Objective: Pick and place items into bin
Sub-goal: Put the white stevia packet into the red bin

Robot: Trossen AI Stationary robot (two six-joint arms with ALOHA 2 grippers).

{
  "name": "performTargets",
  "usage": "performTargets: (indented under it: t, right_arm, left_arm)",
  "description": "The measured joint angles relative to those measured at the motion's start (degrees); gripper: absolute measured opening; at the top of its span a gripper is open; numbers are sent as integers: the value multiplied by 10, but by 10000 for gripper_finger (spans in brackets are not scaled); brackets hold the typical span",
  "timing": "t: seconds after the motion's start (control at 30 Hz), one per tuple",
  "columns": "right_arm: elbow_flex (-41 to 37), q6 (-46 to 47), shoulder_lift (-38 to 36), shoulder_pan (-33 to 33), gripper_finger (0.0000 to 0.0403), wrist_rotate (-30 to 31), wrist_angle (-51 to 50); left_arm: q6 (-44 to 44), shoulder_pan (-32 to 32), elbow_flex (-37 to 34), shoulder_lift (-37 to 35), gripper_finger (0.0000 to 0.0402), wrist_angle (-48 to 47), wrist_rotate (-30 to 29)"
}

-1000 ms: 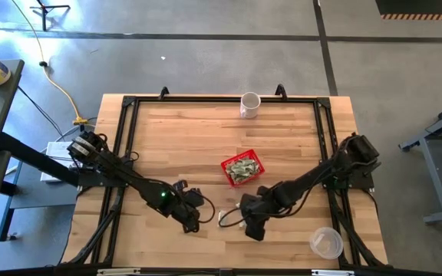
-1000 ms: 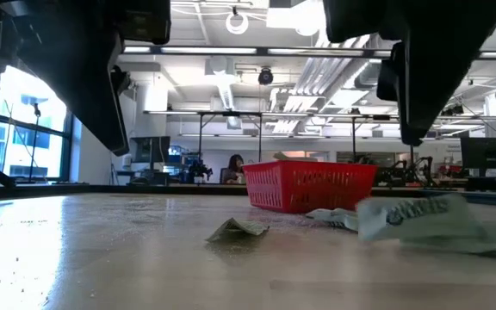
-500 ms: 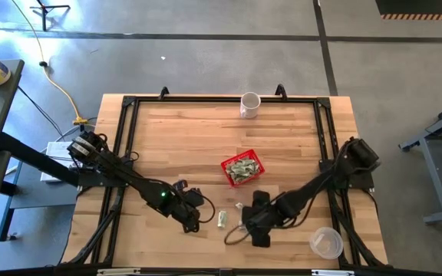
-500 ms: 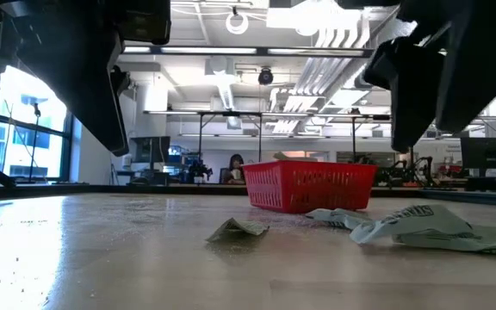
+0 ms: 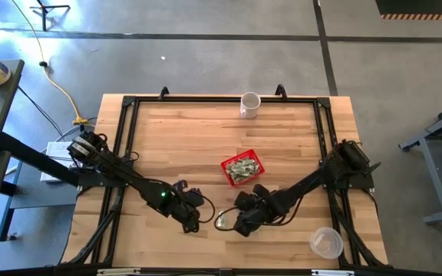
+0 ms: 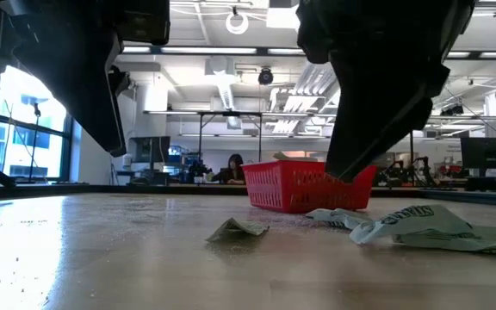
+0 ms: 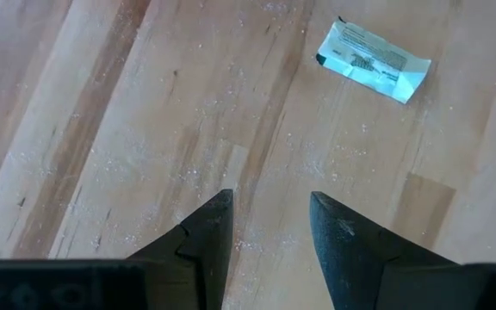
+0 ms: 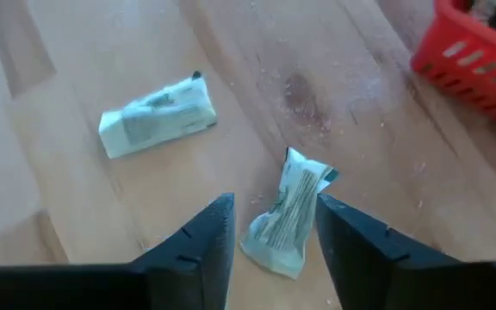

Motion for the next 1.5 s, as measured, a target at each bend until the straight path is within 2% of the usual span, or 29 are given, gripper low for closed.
performTargets:
  t: [0.33,0.5,0.57,0.67,0.73,0.83,0.87,0.9,1.03,1.17,1.23,1.3,1.5]
  right_arm:
    - [0,46,38,-1,253,1,7]
    - [0,45,54,-9,256,16,-11]
    - [1,45,54,-14,238,12,-26]
    - [2,45,55,-23,186,15,-48]
    - [2,30,54,-36,137,-5,-47]
    - [1,-11,40,-60,45,-83,-24]
    - [-1,-23,32,-65,24,-87,-20]
    - [-1,-36,20,-68,13,-79,-21]
    - [22,-62,-50,-92,25,-11,-63]
    - [22,-99,-98,-133,5,73,-130]
    - [21,-121,-107,-160,14,91,-136]
    - [19,-149,-106,-188,41,83,-127]
    - [19,-194,-103,-243,179,-7,-79]
  left_arm:
    - [6,0,0,0,188,-7,5]
    - [6,0,0,0,188,-20,5]
    - [6,0,0,0,188,-20,5]
    - [6,0,0,0,188,-20,5]
    - [8,0,0,0,188,-20,4]
    - [16,0,0,0,188,-18,4]
    - [16,1,0,0,188,-17,4]
    - [17,4,0,0,188,-17,4]
    - [21,12,0,0,188,-10,2]
    - [31,21,0,0,188,15,12]
    - [16,29,0,0,188,26,27]
    - [-19,47,0,5,188,48,58]
    - [-84,102,0,35,198,135,127]
